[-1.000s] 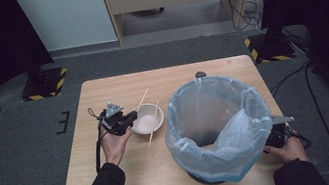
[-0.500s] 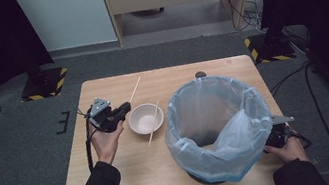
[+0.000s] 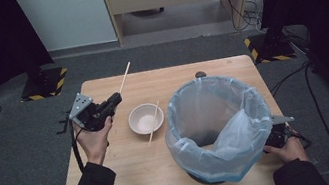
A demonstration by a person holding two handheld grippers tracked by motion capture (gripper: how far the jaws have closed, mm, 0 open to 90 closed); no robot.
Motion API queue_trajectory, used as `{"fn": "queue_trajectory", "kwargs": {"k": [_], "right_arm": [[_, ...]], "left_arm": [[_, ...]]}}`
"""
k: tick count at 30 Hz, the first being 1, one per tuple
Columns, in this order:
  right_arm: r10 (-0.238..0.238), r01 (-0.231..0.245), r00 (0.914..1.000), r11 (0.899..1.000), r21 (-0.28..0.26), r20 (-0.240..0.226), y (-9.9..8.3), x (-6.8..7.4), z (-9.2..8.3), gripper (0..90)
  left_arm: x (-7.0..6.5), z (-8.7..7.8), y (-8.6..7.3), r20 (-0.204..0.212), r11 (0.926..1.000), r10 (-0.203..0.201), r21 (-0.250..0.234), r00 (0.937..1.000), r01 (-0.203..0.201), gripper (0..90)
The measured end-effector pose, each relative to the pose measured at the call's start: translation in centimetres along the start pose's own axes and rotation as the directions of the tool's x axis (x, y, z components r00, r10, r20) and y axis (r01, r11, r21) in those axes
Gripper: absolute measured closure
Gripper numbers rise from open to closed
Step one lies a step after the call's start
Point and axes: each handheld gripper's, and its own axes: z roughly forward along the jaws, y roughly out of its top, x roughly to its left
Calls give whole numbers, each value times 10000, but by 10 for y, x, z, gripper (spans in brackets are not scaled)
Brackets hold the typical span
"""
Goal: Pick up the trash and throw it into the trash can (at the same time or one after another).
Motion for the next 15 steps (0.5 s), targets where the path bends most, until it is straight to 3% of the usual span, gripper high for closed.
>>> {"fn": "queue_trajectory", "kwargs": {"k": [7, 15], "right_arm": [[0, 0, 10000, 10000, -1, 0, 0, 0, 0, 8], [3, -3, 10000, 10000, 1, 3, 0, 0, 0, 8]], "left_arm": [[-11, -13, 16, 346, 9973, 146, -730, 9993, -120, 854], [-27, -28, 32, 790, 9883, 476, -1480, 9957, -355, 854]]}}
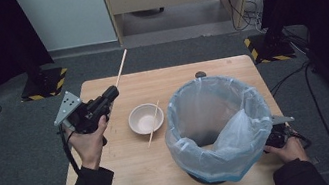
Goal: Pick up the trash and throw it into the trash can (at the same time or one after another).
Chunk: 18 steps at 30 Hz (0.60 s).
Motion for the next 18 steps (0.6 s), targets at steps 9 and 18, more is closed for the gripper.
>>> {"fn": "queue_trajectory", "kwargs": {"k": [9, 18], "right_arm": [[-2, 2, 10000, 10000, 1, -4, 0, 0, 0, 8], [-5, 5, 10000, 10000, 0, -1, 0, 0, 0, 8]], "left_arm": [[-20, -7, 14, 510, 9980, 367, -539, 9980, -340, 854], [-34, -14, 24, 941, 9937, 524, -1034, 9942, -426, 854]]}}
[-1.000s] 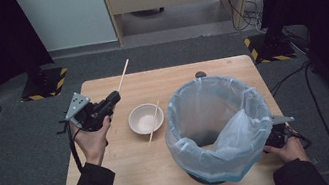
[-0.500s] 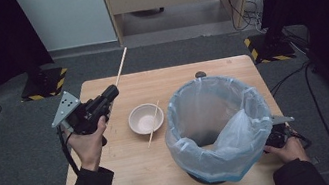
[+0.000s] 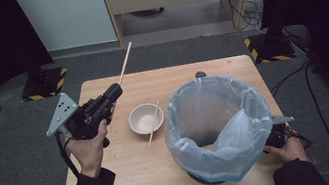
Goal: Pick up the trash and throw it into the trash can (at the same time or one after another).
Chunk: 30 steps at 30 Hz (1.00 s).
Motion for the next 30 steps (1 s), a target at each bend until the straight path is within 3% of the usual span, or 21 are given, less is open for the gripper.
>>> {"fn": "queue_trajectory", "kwargs": {"k": [16, 30], "right_arm": [[2, -2, 10000, 10000, -2, -2, 0, 0, 0, 8], [1, -1, 10000, 10000, -2, -2, 0, 0, 0, 8]], "left_arm": [[-29, -7, 20, 915, 9969, 446, -692, 9948, -383, 854], [-55, 18, 27, 1687, 9941, 395, -1067, 9849, -216, 854]]}}
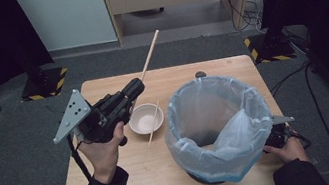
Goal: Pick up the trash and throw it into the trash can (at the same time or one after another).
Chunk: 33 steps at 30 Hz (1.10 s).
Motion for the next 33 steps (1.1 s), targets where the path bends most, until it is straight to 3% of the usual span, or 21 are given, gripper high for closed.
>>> {"fn": "queue_trajectory", "kwargs": {"k": [12, 33], "right_arm": [[2, -2, 10000, 10000, 2, 0, 0, 0, 0, 8], [2, -2, 10000, 10000, 2, 0, 0, 0, 0, 8]], "left_arm": [[-16, 25, -5, 509, 9999, 14, 158, 9987, -22, 854], [-46, 73, -27, 1390, 9936, -15, 1124, 9903, -142, 854]]}}
